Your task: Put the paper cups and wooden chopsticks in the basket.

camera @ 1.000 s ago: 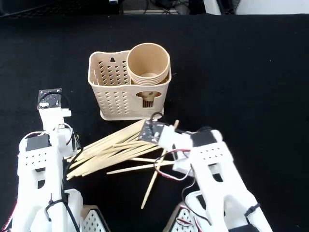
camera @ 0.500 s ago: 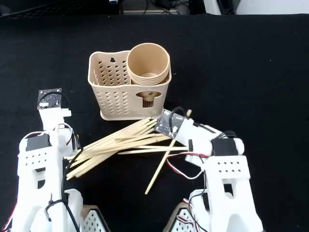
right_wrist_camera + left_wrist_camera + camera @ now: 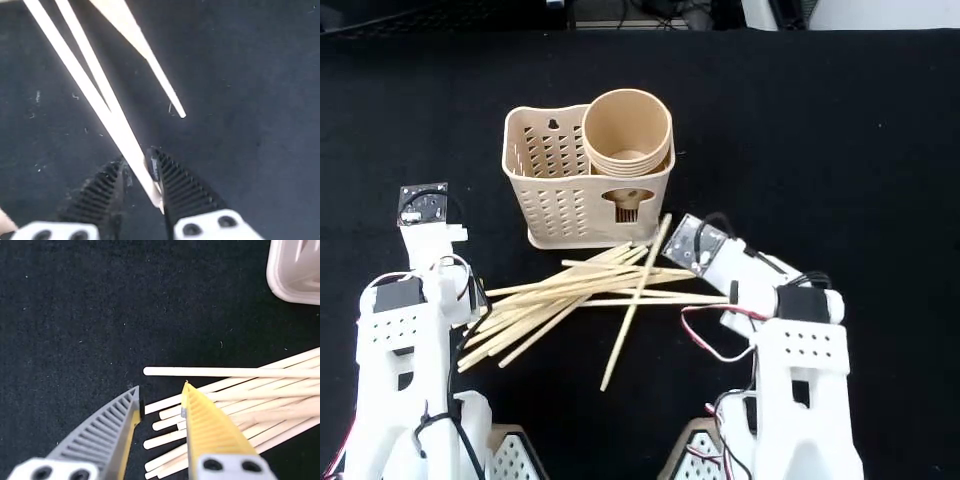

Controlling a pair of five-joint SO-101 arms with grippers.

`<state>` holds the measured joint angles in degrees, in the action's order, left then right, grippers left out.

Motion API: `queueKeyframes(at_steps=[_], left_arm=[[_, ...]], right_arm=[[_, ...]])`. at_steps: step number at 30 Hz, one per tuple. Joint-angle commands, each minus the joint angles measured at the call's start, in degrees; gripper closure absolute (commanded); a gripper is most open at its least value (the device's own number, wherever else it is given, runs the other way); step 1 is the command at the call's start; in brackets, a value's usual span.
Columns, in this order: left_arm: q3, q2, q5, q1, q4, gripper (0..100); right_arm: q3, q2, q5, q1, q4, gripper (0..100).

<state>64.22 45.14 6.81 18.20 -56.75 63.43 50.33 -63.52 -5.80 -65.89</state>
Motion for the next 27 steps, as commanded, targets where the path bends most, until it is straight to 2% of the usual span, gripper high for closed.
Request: queueKeyframes(at_steps=[1, 3, 7, 9, 12, 15, 21, 27], left_arm=[[-1.8, 1.1, -0.8, 0.2, 0.8, 85], [-1.8, 1.1, -0.8, 0.3, 0.8, 85], [-1.8, 1.1, -0.8, 0.3, 0.8, 85], [-1.8, 1.1, -0.8, 0.2, 0.9, 85], [-1.8, 1.1, -0.8, 0.2, 1.0, 85], [-1.9, 1.1, -0.8, 0.5, 1.0, 85], [-1.8, 1.1, -0.8, 0.5, 0.7, 85], [-1.9, 1.1, -0.5, 3.5, 0.6, 85]], right_arm=[[-1.2, -2.9, -0.9, 0.4, 1.8, 98.5], [-1.3, -4.8, -0.9, 0.6, 1.8, 94.6], [-2.6, -5.8, -0.8, 0.8, 1.8, 76.6], [-4.1, -5.8, -0.6, 1.1, 1.3, 72.4], [-5.6, -6.0, 4.8, 4.4, 1.2, 71.9], [-4.8, -6.2, 10.8, 11.7, 1.7, 71.9], [-4.0, -6.3, 28.0, 23.6, 8.6, 71.9], [-2.2, -11.5, 33.8, 32.7, 14.7, 71.9]])
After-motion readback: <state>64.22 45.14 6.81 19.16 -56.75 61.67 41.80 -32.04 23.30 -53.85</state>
